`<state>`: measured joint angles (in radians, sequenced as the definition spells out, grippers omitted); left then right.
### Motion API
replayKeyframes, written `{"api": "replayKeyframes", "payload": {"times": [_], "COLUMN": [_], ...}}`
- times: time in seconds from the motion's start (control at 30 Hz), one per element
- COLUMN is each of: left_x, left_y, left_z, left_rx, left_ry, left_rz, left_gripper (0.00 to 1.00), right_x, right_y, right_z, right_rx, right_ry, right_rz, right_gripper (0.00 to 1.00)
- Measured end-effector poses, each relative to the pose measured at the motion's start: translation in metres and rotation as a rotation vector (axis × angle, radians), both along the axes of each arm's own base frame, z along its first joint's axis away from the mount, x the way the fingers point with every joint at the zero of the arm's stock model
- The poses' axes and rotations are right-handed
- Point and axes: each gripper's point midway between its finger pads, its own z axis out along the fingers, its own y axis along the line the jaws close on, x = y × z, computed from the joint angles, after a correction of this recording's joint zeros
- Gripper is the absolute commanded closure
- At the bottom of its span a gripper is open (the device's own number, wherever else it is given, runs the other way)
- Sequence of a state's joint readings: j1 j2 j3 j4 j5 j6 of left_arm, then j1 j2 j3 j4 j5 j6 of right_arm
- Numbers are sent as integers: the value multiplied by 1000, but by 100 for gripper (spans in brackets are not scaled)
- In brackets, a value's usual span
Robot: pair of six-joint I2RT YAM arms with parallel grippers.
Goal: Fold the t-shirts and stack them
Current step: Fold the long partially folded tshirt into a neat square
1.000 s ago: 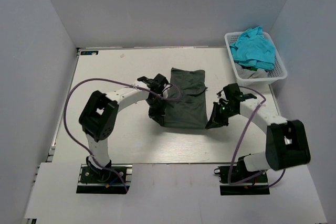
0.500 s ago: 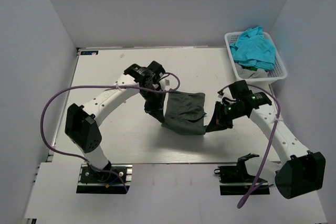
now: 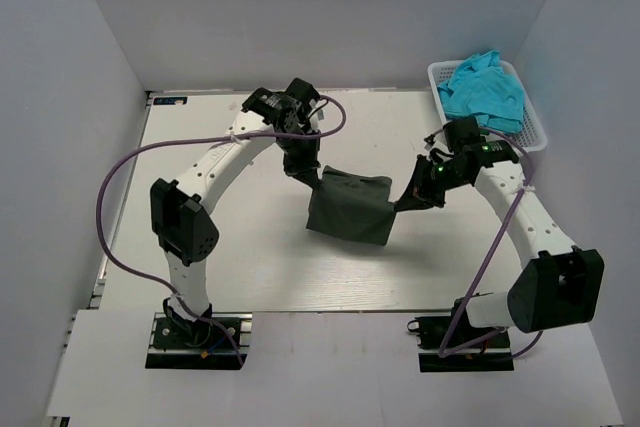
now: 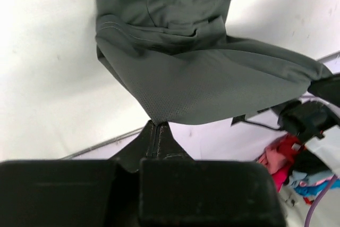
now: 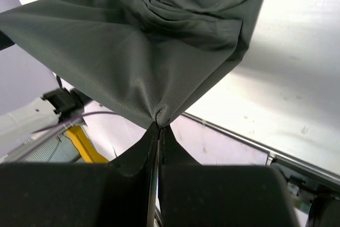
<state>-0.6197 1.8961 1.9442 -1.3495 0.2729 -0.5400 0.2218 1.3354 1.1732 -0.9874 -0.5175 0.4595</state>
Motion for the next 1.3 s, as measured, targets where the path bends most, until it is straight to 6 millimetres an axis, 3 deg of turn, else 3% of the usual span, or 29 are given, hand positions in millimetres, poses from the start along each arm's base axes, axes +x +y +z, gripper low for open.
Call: {"api": "replayKeyframes", "payload": {"times": [0.17,0.43,0.6,0.77,0.83,0.87,0.9,0.93,1.0,1.03,1.17,1.3], "left_x": [21,62,101,137,155,165,176,187,207,215,233,237], "left_y": [7,6,-1,-2,-4,-7,-10,-12,-15,-17,-20,-23], "left_z": [-5,-35,-60,-85,-94,-98,-101,-104,-111,-113,-107,-88], "left_rx": [6,5,-26,-61,-96,-115,-133,-147,-166,-172,-186,-206], "left_ry": [-1,14,-7,-41,-66,-82,-108,-136,-185,-208,-292,-366], "left_rz": [41,91,121,159,169,169,167,169,180,182,171,156], "left_gripper": [100,100,100,100,89,57,24,0,0,0,0,0], "right_x": [19,59,95,147,171,181,194,206,233,245,284,285], "right_y": [-4,-2,-1,0,-2,-3,-3,-4,-4,-3,0,3], "right_z": [3,-11,-24,-51,-68,-76,-85,-90,-104,-108,-104,-77], "right_rx": [7,49,68,58,38,29,20,16,9,13,22,31], "right_ry": [-8,-10,-40,-44,-49,-55,-65,-81,-108,-119,-210,-298], "right_rz": [-28,-87,-137,-167,-195,-206,-220,-231,-254,-260,-262,-256], "right_gripper": [100,100,100,100,100,100,97,77,49,10,10,10]}}
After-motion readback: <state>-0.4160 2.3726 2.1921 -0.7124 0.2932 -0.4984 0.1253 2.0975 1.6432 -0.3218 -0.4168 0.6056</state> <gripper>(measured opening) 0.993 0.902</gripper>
